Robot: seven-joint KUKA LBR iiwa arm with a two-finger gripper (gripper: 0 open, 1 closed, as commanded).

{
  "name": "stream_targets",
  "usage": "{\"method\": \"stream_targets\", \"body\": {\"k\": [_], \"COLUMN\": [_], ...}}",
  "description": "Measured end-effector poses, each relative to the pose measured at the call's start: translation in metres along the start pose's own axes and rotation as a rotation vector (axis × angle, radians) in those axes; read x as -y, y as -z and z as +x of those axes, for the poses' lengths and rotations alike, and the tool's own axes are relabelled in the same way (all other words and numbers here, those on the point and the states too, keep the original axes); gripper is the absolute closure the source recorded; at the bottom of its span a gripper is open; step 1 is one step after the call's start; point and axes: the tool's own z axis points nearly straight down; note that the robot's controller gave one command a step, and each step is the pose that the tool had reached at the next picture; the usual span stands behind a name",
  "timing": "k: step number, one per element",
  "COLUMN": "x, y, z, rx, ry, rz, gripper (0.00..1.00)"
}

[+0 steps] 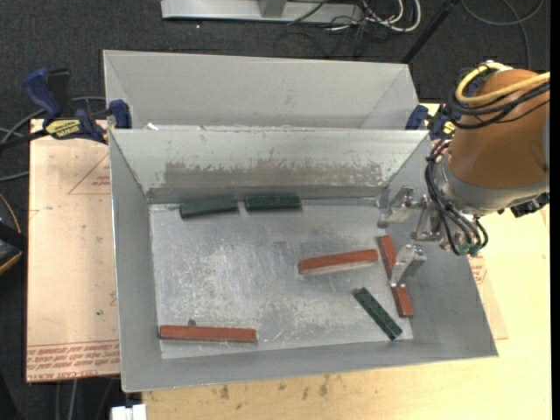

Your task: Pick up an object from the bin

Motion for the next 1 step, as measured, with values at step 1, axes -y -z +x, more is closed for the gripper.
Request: {"method": "stream_targets", "body": {"k": [1], "x": [-0.0328], "y": [-0.0629], "z": [-0.0079], "rx": [-0.003], "ry": [-0.152], "rz": [-0.001], "gripper": [0.0]}}
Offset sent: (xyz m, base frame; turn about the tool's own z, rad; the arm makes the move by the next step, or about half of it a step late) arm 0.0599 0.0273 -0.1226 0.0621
